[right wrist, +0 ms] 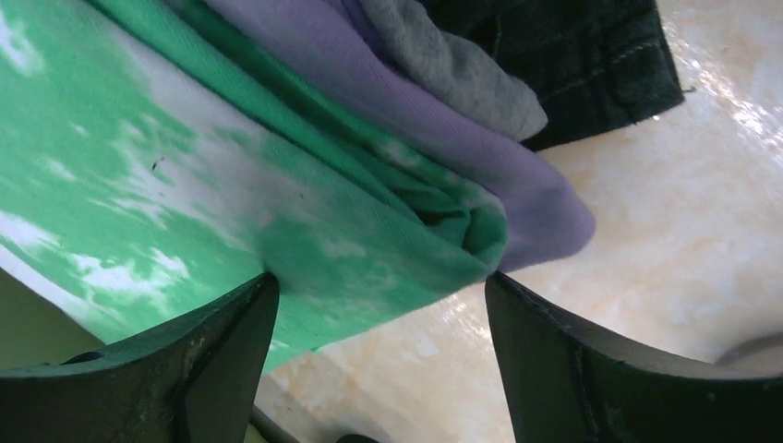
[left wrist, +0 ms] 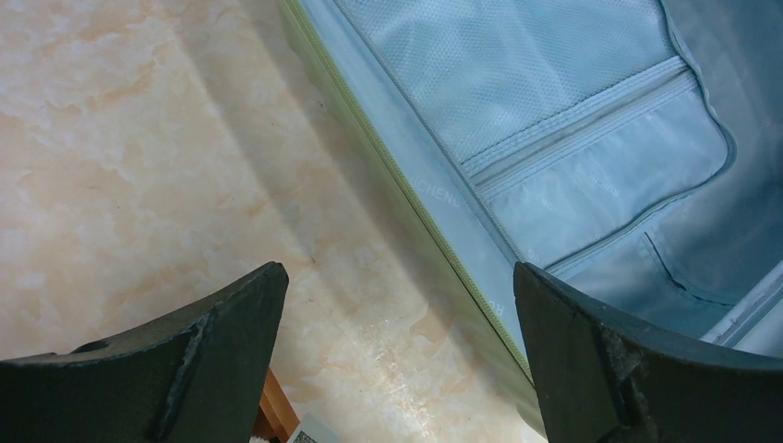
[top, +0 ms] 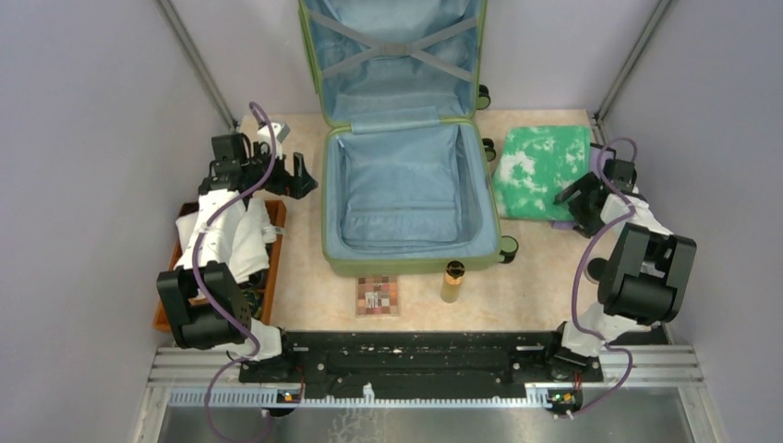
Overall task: Pack the luggage
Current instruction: Pick up the clothes at the center of the board, then place the clothes in the luggage.
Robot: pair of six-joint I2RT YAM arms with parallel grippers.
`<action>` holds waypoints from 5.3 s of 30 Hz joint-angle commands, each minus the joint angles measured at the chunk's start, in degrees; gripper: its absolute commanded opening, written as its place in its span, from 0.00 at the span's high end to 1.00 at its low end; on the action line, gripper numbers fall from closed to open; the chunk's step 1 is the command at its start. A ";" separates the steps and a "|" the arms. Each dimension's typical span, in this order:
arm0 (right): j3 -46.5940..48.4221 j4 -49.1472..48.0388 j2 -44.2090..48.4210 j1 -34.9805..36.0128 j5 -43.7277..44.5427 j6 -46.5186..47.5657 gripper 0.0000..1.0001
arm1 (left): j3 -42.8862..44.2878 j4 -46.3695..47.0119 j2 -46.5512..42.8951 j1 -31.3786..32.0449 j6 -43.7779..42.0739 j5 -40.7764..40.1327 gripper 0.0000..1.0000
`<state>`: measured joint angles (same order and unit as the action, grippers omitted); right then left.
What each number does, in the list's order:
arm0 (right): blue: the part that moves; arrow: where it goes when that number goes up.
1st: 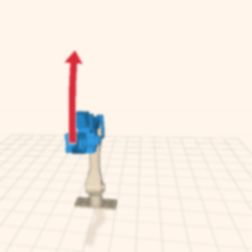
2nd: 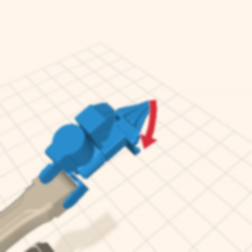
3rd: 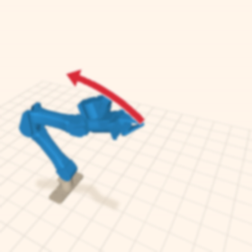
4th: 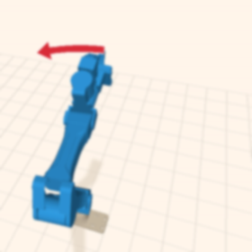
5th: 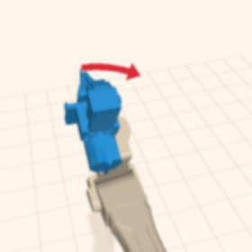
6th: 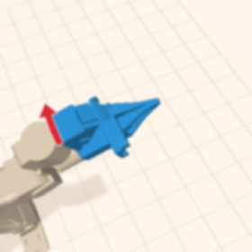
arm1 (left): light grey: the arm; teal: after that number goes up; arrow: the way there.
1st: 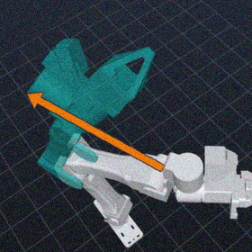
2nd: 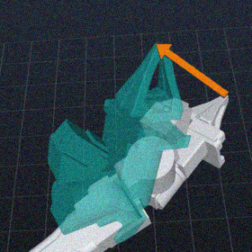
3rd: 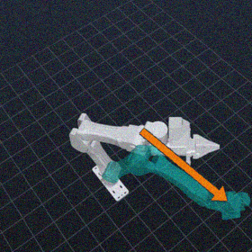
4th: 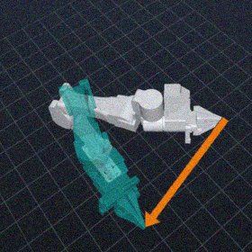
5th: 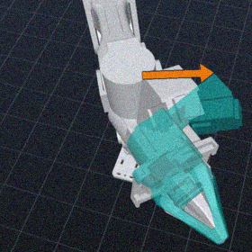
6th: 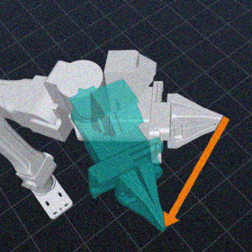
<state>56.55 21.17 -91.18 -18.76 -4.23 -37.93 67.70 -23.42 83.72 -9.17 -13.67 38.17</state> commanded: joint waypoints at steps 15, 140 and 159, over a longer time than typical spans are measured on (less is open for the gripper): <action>-0.02 -11.82 -1.50 0.20 -8.39 -0.88 0.39 | -1.95 0.05 -2.73 2.52 -1.76 -0.07 0.01; 71.70 2.79 -25.13 52.77 -3.37 -7.17 1.00 | 4.31 -7.25 -3.06 4.15 -2.06 -6.53 0.02; 23.22 -15.22 -10.24 59.26 -2.68 -12.71 1.00 | 3.31 -6.90 -2.63 4.07 -2.76 -6.49 0.02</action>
<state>83.61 13.69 -107.35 38.30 -7.40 -47.77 70.30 -31.53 80.86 -5.19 -16.47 30.79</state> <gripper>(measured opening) 0.090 0.985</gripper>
